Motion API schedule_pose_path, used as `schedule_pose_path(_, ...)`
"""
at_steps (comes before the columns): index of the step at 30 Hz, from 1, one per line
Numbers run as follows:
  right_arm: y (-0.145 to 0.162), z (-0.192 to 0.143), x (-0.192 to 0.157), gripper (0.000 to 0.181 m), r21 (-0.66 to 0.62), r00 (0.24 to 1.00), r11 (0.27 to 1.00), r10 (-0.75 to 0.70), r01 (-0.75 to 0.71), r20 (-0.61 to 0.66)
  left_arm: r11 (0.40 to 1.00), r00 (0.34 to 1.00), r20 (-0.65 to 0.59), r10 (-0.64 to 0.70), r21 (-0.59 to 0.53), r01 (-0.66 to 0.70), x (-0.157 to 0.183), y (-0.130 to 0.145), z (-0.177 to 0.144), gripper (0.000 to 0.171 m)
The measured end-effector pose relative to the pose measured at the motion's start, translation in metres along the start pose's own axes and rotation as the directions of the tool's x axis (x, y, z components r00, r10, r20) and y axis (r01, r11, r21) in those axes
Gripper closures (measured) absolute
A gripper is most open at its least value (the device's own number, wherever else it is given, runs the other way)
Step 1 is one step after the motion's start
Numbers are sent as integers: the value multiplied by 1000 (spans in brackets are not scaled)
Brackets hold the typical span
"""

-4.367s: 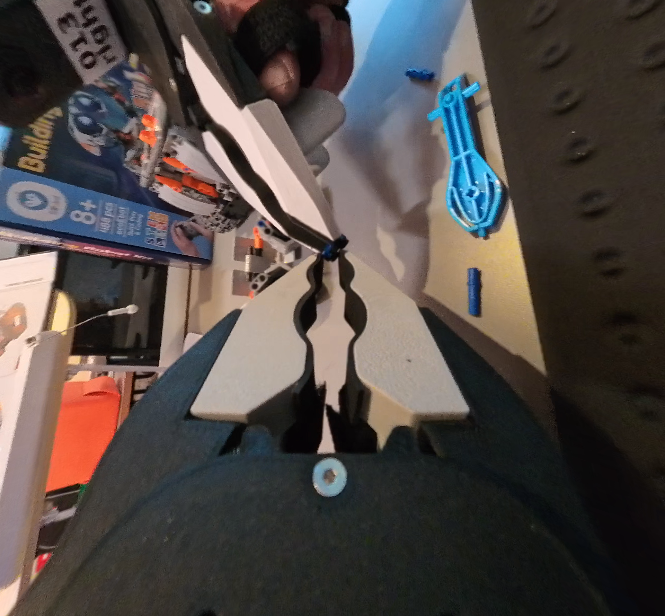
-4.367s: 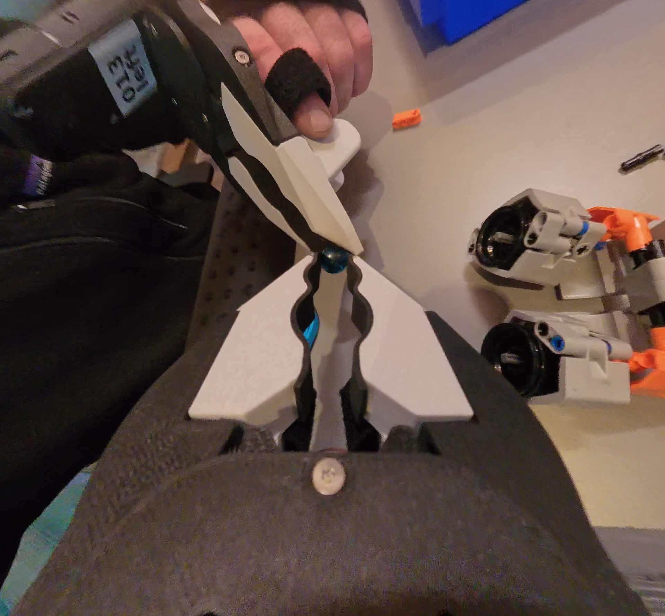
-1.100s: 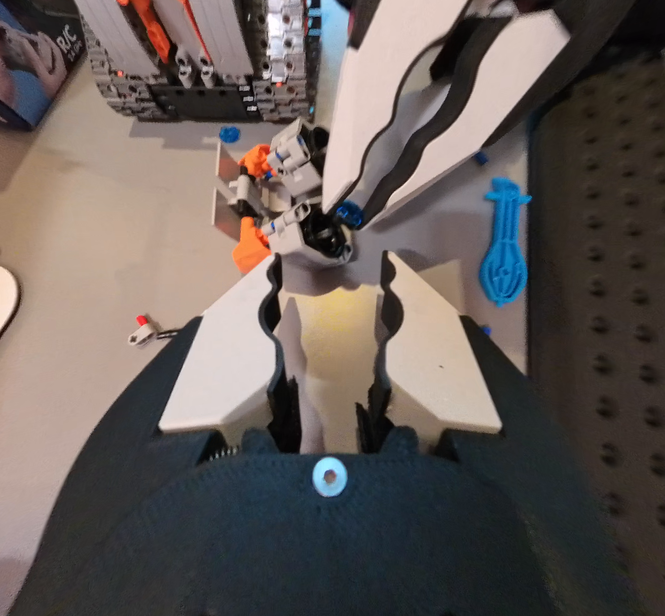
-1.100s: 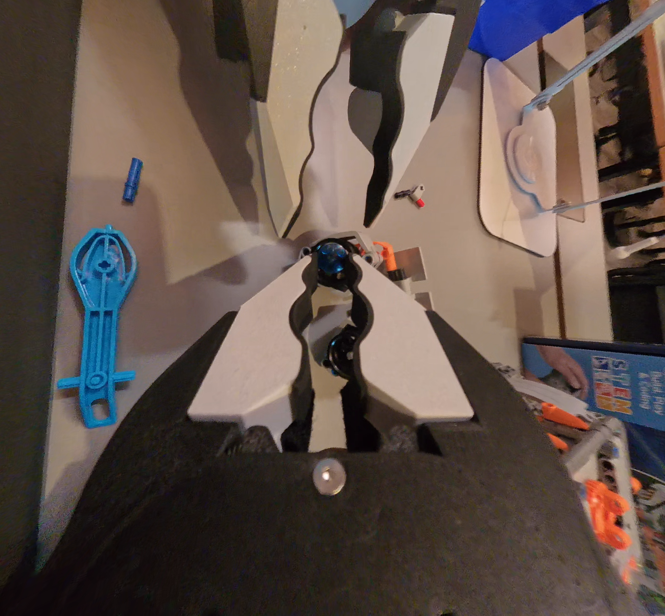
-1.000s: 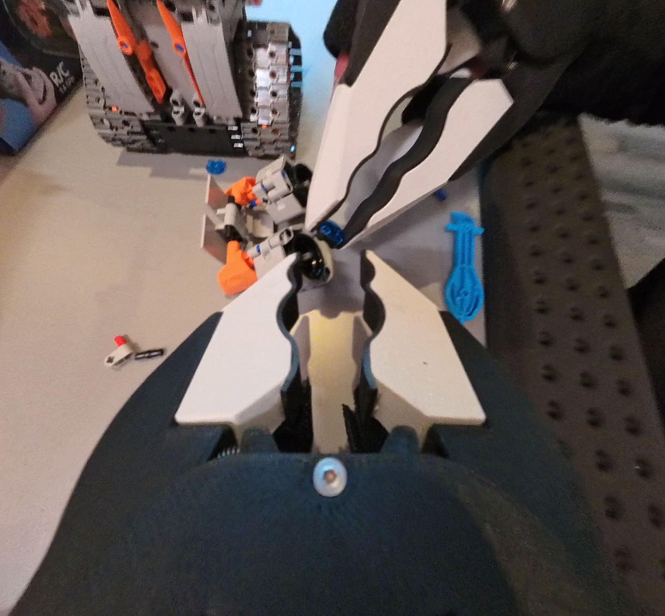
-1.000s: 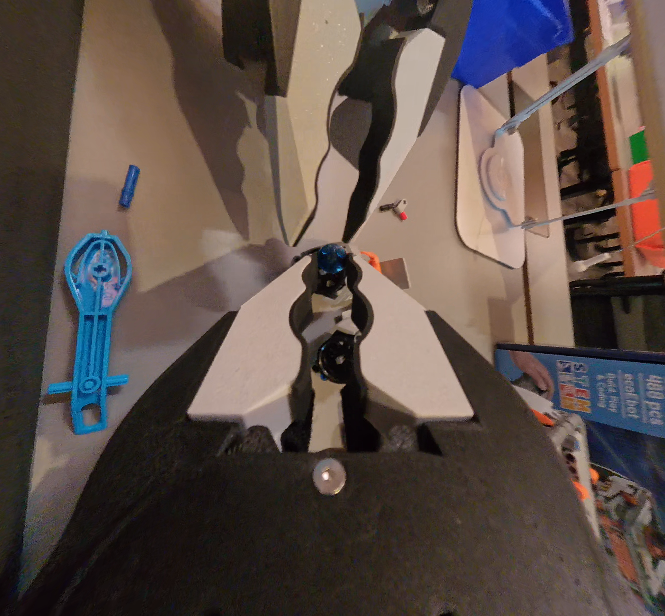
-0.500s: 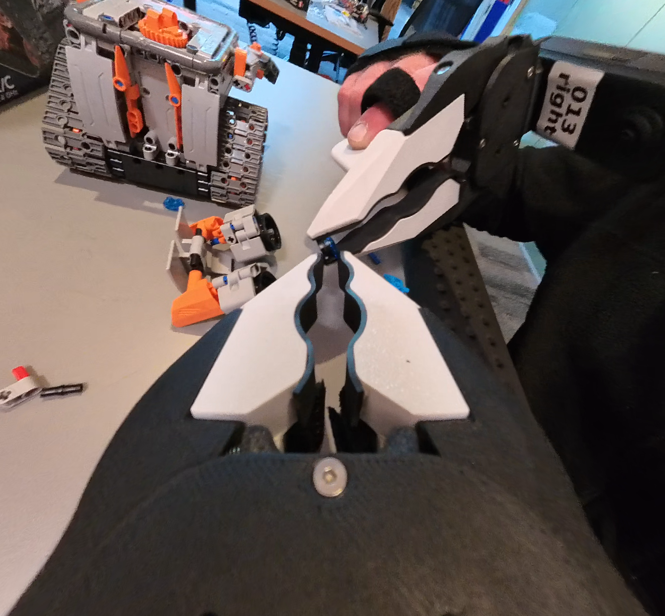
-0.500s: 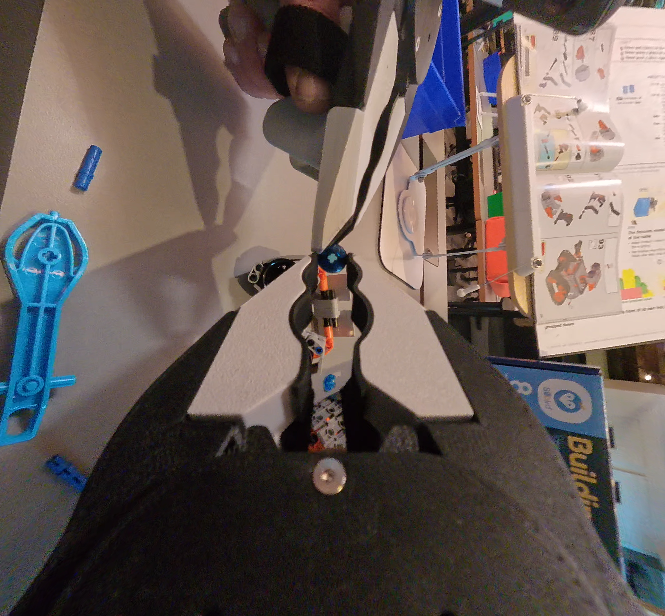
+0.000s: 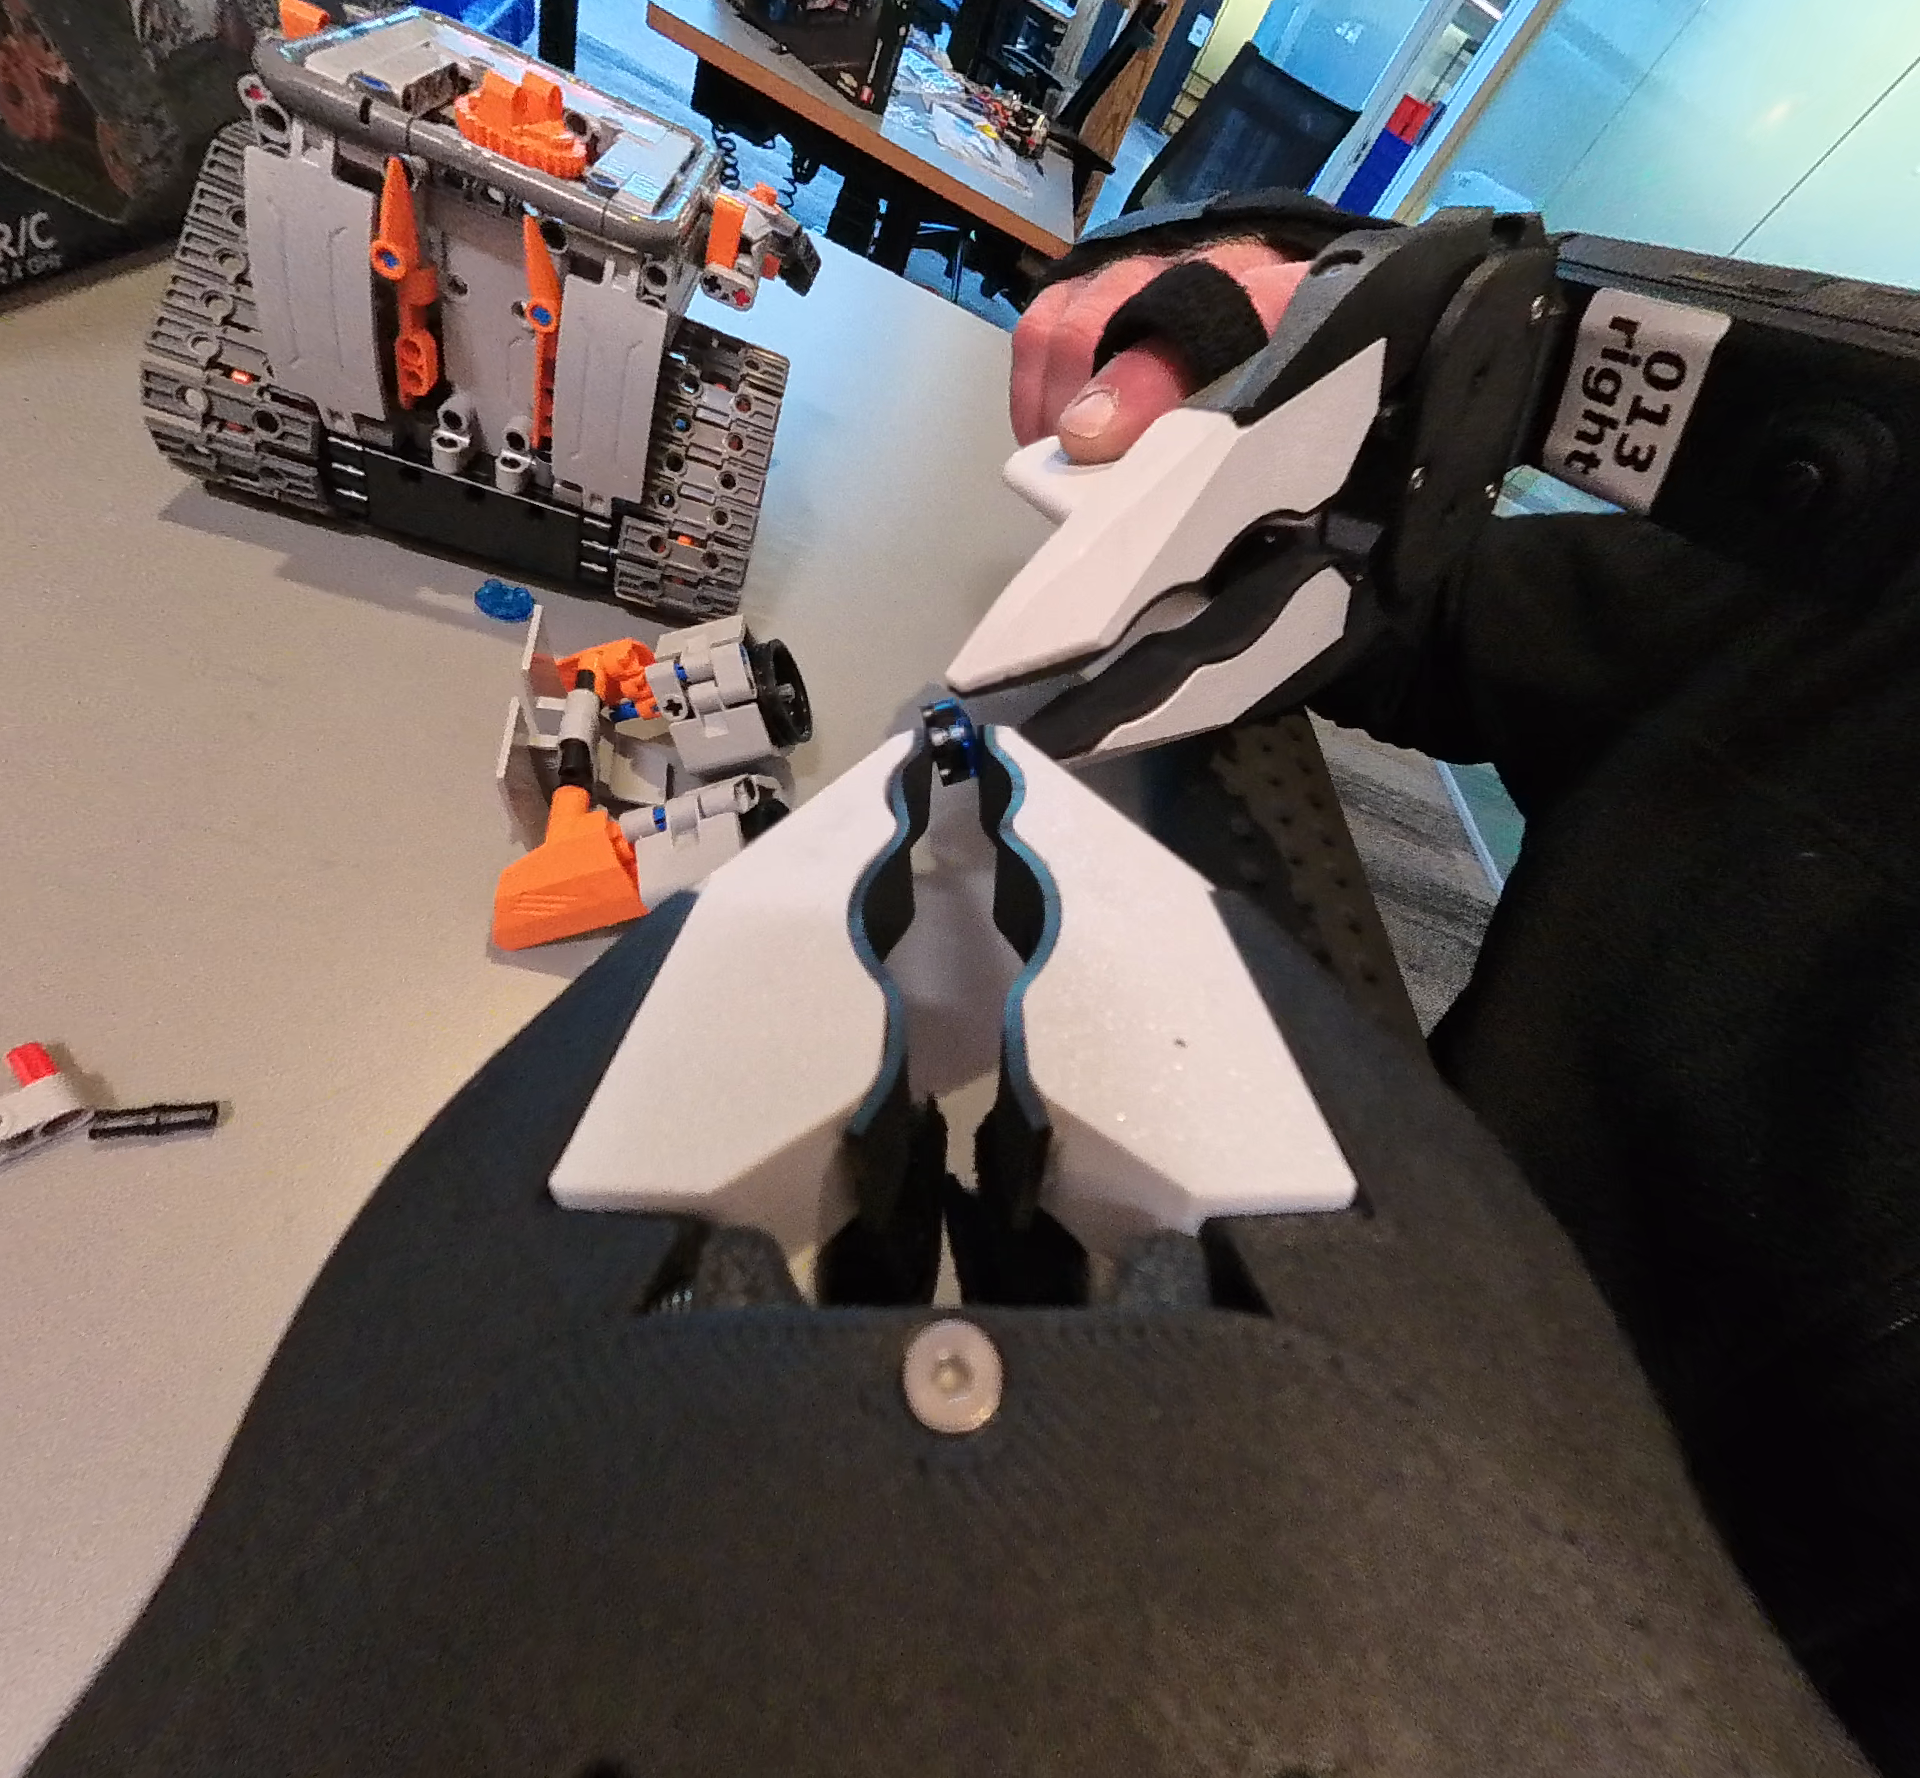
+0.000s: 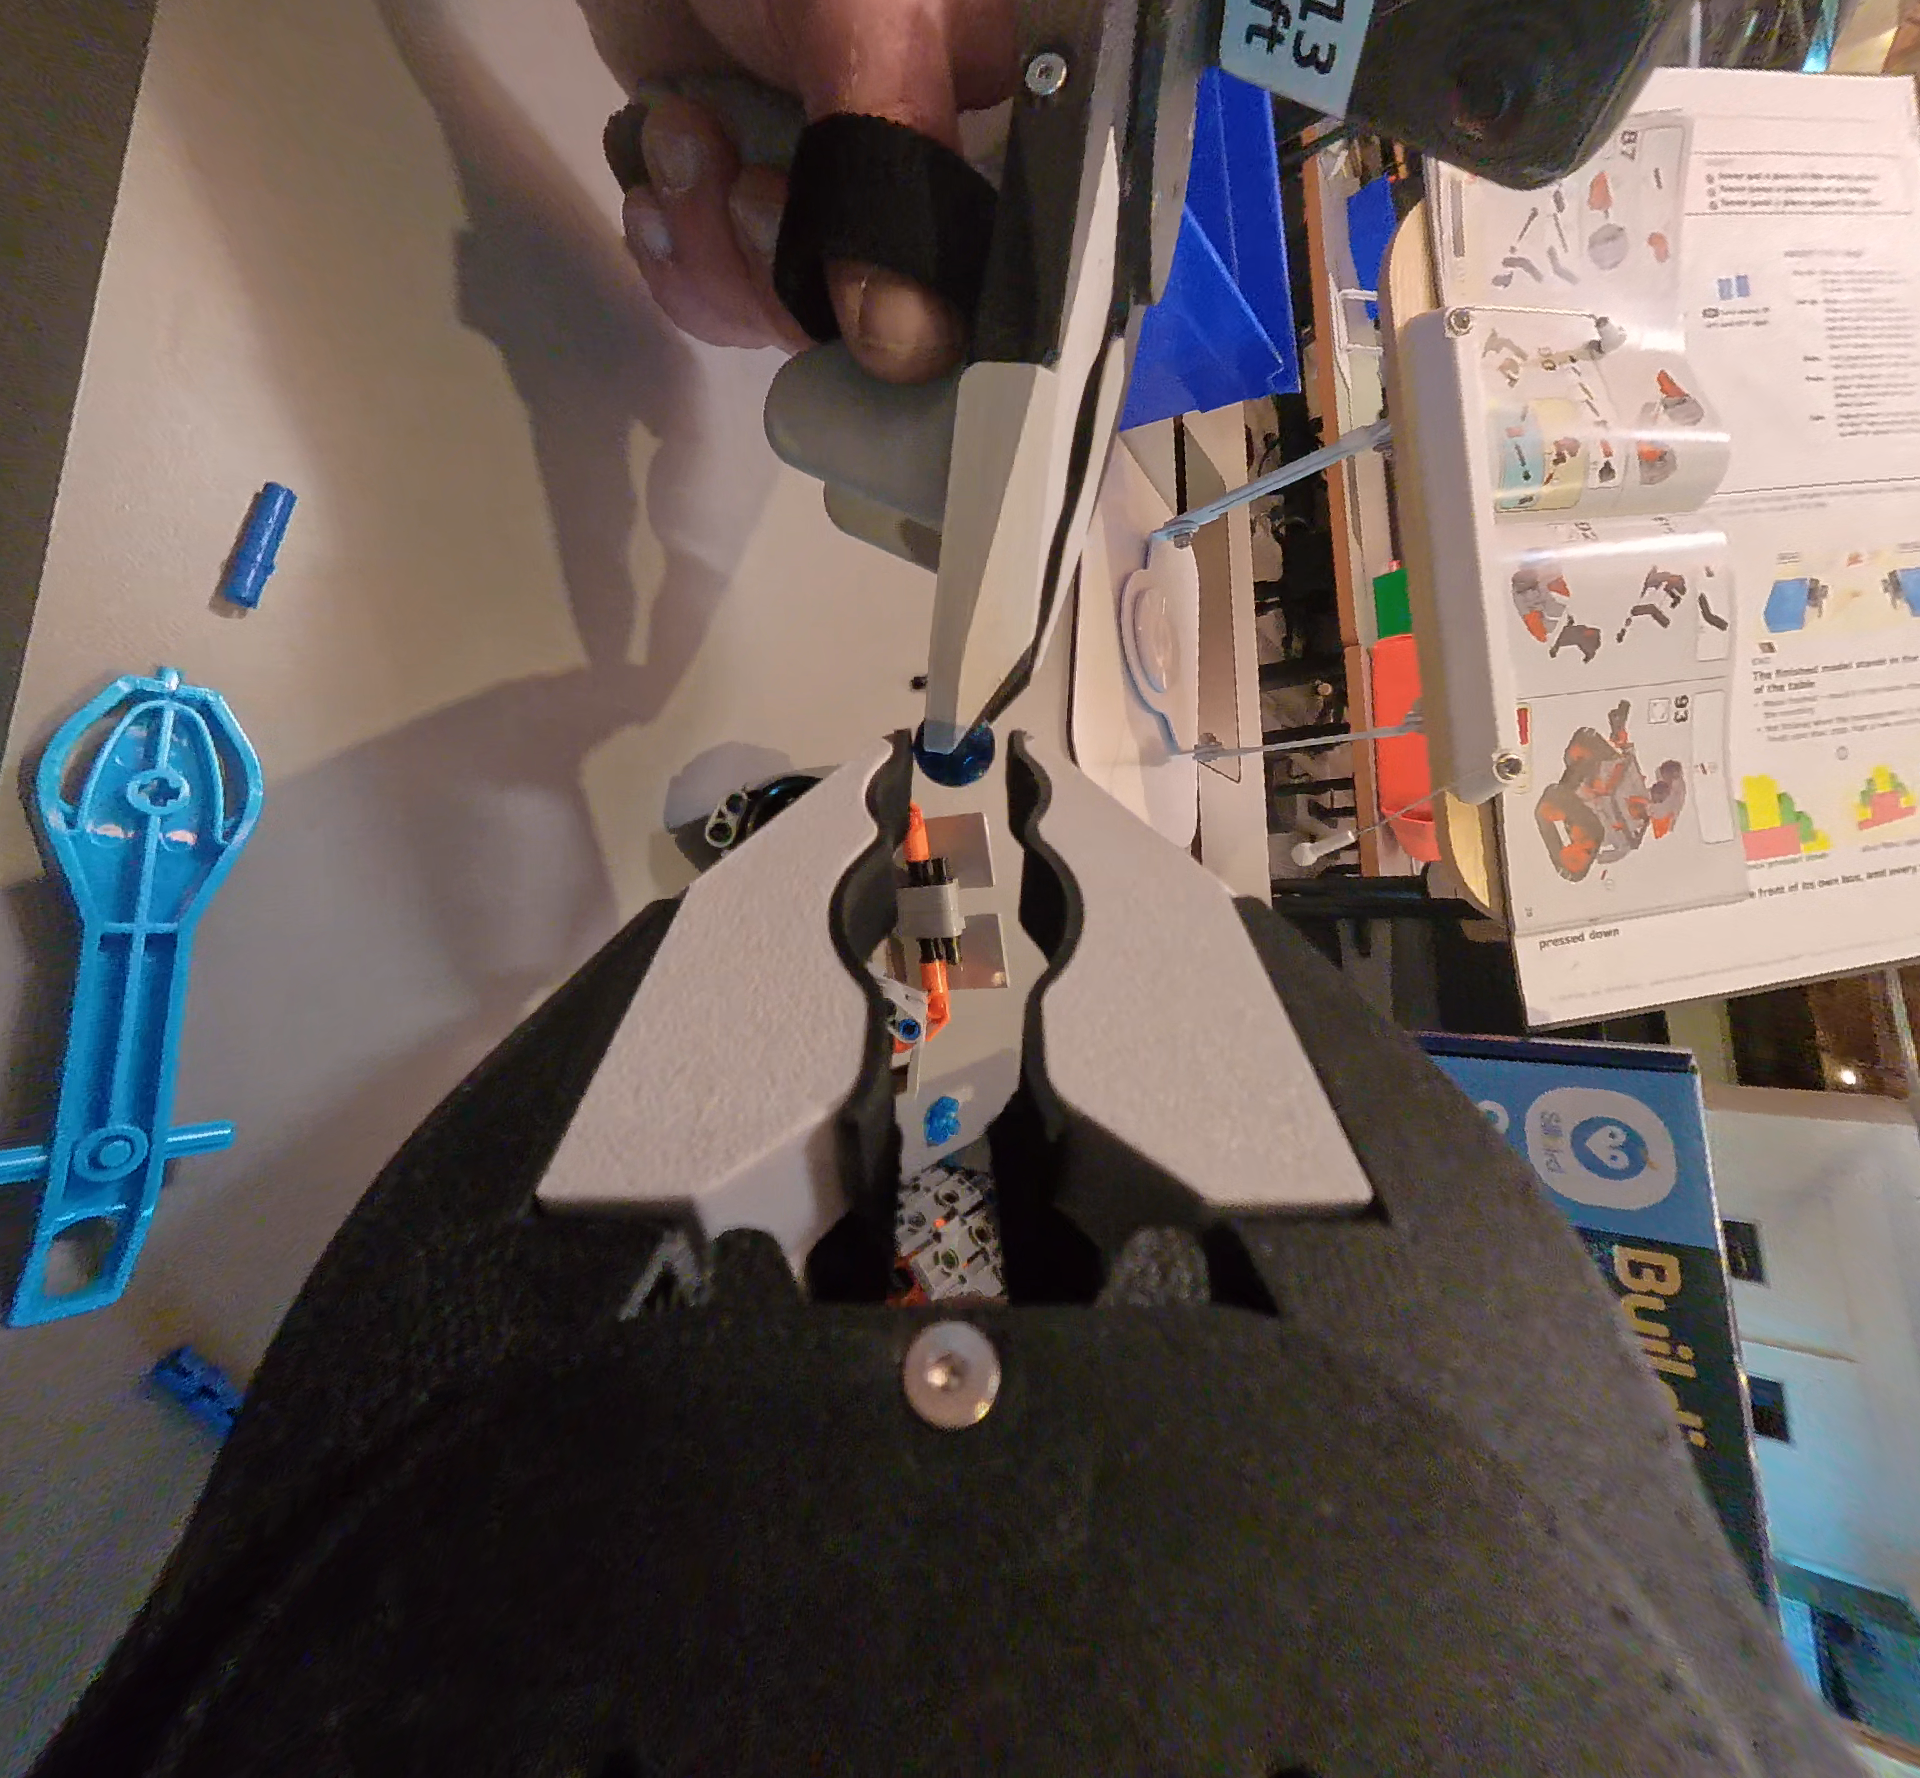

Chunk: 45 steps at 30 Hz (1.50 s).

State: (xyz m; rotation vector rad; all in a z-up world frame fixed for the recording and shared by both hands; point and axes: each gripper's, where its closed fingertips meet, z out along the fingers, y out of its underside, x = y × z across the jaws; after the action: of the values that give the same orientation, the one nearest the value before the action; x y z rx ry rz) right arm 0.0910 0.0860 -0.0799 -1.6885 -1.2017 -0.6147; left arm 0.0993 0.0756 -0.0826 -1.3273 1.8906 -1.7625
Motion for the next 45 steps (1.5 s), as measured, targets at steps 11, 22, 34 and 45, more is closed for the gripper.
schedule_pose_path(11,3,4,-4,168,-36,1000,999,16,-15,13,1000,1000,-19,-16,-8,15,3,2,3,165)
schedule_pose_path(22,12,3,-11,168,-46,998,998,39,-36,53,993,987,120,108,-69,-100,-17,5,-7,142)
schedule_pose_path(34,40,26,-43,168,-123,990,991,-25,42,135,964,973,225,55,-267,7,-54,46,7,93)
schedule_pose_path(45,50,34,-41,169,-146,992,989,6,12,123,949,987,159,5,-312,46,-54,52,21,114)
